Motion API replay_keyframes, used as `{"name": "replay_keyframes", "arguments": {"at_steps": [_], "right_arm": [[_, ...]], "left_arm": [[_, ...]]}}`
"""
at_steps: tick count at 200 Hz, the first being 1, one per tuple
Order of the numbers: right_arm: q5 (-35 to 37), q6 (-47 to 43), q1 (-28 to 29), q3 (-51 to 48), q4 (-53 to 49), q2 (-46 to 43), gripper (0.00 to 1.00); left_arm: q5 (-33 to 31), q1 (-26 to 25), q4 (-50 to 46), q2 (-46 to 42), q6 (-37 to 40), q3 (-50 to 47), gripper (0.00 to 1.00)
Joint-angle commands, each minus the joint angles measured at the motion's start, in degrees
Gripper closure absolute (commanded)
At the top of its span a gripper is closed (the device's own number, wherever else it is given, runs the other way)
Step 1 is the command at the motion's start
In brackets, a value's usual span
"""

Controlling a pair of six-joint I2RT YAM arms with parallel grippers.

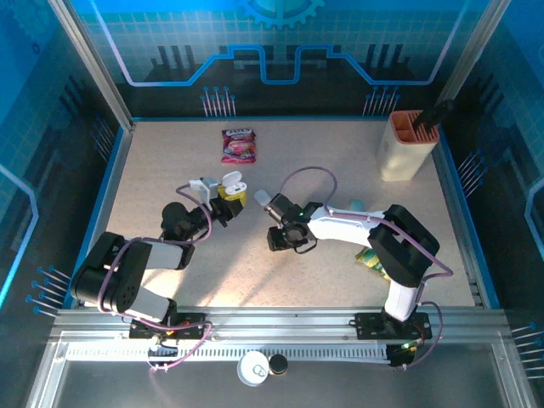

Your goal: Insert the wireless bluetooth earbuds into the charging case

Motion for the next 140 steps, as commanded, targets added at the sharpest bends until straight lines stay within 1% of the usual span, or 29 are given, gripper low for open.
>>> {"name": "replay_keyframes", "arguments": {"at_steps": [1,28,44,61,75,93,111,124,140], "right_arm": [[1.4,-1.6,0.4,1.1,-5.8,-0.2,0.63],[2.0,-3.2,0.4,2.1,-8.0,-2.0,0.65],[2.8,-4.8,0.4,2.1,-7.6,-2.9,0.67],[2.4,-9.9,0.5,1.7,-5.5,-3.6,0.67],[3.2,-15.3,1.3,2.6,-6.0,-3.1,0.68],[8.0,-20.5,3.5,5.5,-9.8,-1.6,0.67],[12.7,-23.5,5.4,8.1,-13.1,0.3,0.66],[14.0,-25.4,6.3,9.3,-14.4,1.8,0.64],[14.4,-28.6,6.8,9.9,-14.3,3.0,0.58]], "left_arm": [[0.9,0.6,2.0,0.5,-0.1,1.0,0.79],[0.9,0.7,2.0,0.7,0.0,1.1,0.79],[0.8,0.7,2.0,0.7,0.0,1.0,0.78],[0.7,0.9,2.0,0.7,0.2,0.9,0.78],[0.7,1.4,2.0,0.7,0.2,0.8,0.78],[0.8,2.6,2.0,0.4,-0.2,0.3,0.78],[0.7,4.1,2.0,-0.3,-0.7,-0.4,0.78],[0.6,4.8,2.0,-0.9,-1.0,-0.9,0.78],[0.6,5.1,2.0,-1.4,-1.4,-1.4,0.78]]}}
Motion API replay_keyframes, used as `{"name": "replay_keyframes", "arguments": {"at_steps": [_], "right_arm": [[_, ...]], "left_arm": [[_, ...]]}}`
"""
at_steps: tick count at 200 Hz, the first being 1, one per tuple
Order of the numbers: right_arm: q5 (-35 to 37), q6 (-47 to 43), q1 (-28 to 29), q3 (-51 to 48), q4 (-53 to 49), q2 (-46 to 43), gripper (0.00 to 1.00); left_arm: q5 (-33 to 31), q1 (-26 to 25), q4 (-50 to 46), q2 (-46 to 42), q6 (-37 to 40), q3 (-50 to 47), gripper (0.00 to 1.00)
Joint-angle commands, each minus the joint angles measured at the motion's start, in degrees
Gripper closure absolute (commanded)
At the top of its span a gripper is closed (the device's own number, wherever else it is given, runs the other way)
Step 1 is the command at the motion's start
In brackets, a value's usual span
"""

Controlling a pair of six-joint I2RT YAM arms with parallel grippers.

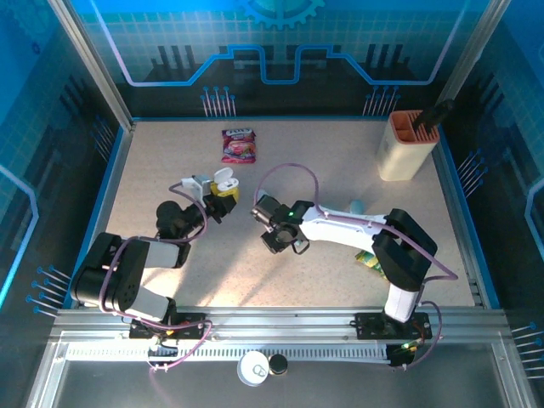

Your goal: Insert the wireless bluetooth earbuds into the charging case

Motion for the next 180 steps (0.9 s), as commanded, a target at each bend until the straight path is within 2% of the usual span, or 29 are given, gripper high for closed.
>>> {"name": "replay_keyframes", "arguments": {"at_steps": [1,16,30,73,102,135,180], "right_arm": [[4.2,-7.4,1.0,1.5,-4.2,3.0,0.57],[4.0,-9.6,1.2,2.2,-4.3,4.0,0.49],[3.8,-10.9,1.1,3.7,-5.8,5.4,0.47],[4.6,-9.9,0.6,7.1,-9.8,10.0,0.49],[6.1,-7.2,-0.3,7.7,-10.3,10.7,0.55],[8.7,-4.8,-1.8,7.6,-9.8,10.9,0.57],[6.1,-4.2,-3.1,8.0,-8.5,11.0,0.58]], "left_arm": [[0.6,0.9,2.0,-1.3,-1.3,-1.4,0.78],[0.8,1.0,1.9,-1.5,-1.5,-1.5,0.78],[0.8,1.0,2.0,-1.7,-1.7,-1.7,0.78],[1.1,1.1,2.0,-1.8,-2.1,-1.5,0.78],[1.4,1.1,1.9,-1.9,-2.4,-1.6,0.78],[1.5,1.2,2.0,-1.8,-2.5,-1.6,0.79],[1.6,1.1,1.9,-1.4,-2.8,-1.5,0.79]]}}
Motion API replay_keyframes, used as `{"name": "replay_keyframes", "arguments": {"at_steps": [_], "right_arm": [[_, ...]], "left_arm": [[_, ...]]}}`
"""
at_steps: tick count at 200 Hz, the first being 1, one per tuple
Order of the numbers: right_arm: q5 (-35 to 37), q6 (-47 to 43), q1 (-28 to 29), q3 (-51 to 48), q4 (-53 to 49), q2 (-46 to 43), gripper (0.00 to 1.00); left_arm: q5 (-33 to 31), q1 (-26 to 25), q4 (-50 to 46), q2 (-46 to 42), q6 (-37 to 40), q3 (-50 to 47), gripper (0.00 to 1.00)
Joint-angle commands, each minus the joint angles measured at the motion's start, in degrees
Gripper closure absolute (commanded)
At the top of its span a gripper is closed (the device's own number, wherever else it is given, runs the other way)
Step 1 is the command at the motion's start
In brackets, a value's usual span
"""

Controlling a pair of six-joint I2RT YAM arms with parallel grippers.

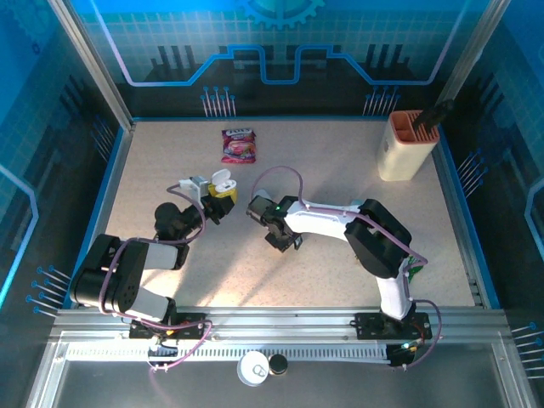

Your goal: Insert the wireless bluetooth earbuds into the charging case

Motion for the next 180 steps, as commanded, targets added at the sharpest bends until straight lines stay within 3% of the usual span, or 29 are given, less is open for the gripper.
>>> {"name": "replay_keyframes", "arguments": {"at_steps": [1,31,115,180], "right_arm": [[-0.7,1.5,-0.6,1.8,-0.3,0.8,0.58],[-2.3,0.9,-0.3,1.4,0.6,0.0,0.58],[6.4,-2.6,3.6,2.3,-3.6,1.5,0.70],[6.9,-2.5,3.7,2.6,-3.2,3.2,0.75]], "left_arm": [[1.6,0.5,2.0,-0.9,-1.3,-0.4,0.79],[1.6,0.6,2.0,-0.7,-1.2,-0.3,0.78],[2.0,0.6,2.0,-0.4,-1.7,0.2,0.79],[2.2,0.7,1.9,-0.6,-1.9,0.3,0.79]]}}
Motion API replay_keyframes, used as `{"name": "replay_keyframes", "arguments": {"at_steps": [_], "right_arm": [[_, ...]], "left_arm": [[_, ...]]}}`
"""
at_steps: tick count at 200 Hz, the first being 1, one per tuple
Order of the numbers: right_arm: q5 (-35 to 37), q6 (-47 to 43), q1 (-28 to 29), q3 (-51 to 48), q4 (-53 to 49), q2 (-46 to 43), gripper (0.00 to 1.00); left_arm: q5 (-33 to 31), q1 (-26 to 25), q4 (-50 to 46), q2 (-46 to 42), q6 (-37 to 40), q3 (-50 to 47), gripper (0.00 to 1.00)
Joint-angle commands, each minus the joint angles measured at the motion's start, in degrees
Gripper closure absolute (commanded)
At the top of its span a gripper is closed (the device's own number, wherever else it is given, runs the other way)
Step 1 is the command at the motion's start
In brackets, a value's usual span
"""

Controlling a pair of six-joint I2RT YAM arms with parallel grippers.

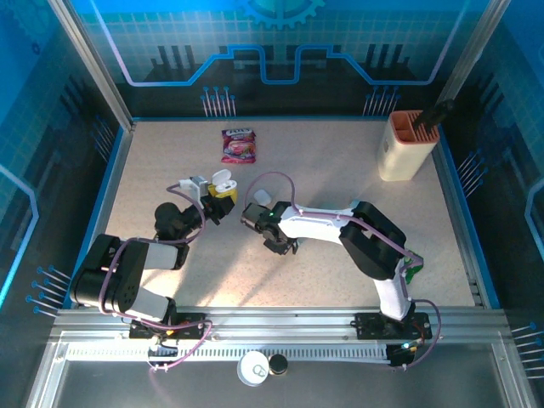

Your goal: Insert the wireless bluetooth earbuds into the charging case

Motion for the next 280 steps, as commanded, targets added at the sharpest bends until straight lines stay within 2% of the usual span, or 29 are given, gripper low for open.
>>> {"name": "replay_keyframes", "arguments": {"at_steps": [1,39,55,71,97,137,149,178,225,258,280], "right_arm": [[1.2,-0.4,0.5,1.6,-1.0,1.7,0.75],[1.2,-0.7,0.2,2.1,-0.8,2.6,0.75],[1.2,-0.5,0.0,2.2,-1.1,2.4,0.80],[0.8,-0.1,-0.1,2.0,-1.1,1.4,0.82],[-1.5,1.4,-0.9,1.1,0.1,-2.1,0.82],[-9.0,4.0,-3.9,-3.0,4.9,-11.5,0.82],[-12.4,4.2,-4.7,-5.0,7.8,-16.1,0.84],[-25.8,6.3,-8.0,-9.5,15.2,-26.2,0.84],[-46.3,13.8,-14.1,-14.3,29.2,-36.1,0.83],[-55.0,19.0,-16.9,-16.6,39.2,-38.1,0.83],[-57.0,19.1,-17.2,-15.2,40.0,-36.6,0.83]], "left_arm": [[1.5,0.6,1.9,-0.5,-0.5,0.3,0.79],[1.5,0.6,1.9,-0.5,-0.2,0.4,0.79],[1.5,0.6,2.0,-0.5,-0.1,0.3,0.79],[1.4,0.6,2.0,-0.3,-0.2,0.4,0.79],[1.6,0.6,2.0,0.4,0.1,0.6,0.79],[1.4,0.5,2.0,1.8,1.2,0.8,0.80],[1.4,0.2,2.0,1.9,1.6,0.7,0.81],[1.5,-2.2,2.0,2.3,4.7,1.0,0.82],[1.3,-8.2,2.0,3.2,10.5,2.6,0.82],[0.3,-11.9,1.9,3.7,13.2,3.4,0.82],[-0.2,-14.2,1.9,4.6,14.0,4.3,0.82]]}}
